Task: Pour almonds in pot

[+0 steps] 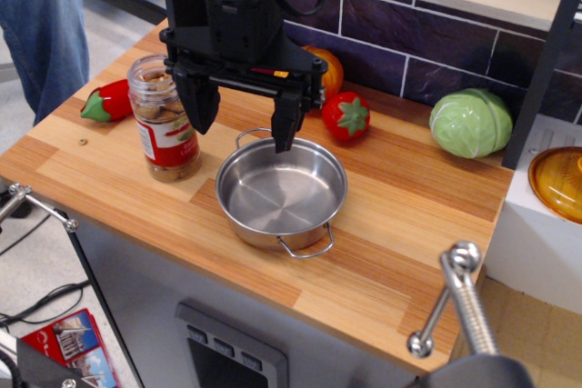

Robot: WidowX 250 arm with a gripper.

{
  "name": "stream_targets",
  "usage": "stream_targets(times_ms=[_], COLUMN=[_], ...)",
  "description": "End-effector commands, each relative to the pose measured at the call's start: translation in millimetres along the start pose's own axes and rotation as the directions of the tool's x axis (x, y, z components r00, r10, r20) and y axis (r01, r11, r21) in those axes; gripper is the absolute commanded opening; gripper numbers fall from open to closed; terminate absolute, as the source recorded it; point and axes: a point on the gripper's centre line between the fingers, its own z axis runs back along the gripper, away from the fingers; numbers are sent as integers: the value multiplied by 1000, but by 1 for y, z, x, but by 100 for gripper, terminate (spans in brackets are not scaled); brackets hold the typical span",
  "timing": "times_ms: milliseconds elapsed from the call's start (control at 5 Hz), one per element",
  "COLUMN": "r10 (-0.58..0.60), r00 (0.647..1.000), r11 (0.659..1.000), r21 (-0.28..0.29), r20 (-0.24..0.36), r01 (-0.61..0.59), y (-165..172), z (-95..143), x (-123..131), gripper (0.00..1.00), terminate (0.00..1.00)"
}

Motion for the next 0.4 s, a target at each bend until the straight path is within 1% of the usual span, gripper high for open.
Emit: stream_targets(times_ms=[0, 200], r10=[0, 111], r00=[1000, 993], r11=[1000, 992], r21=[0, -56], r20=[0, 37], r01=[0, -109], y=[0, 6], z=[0, 15], x=[0, 2], gripper=[100, 100], terminate=[0, 0])
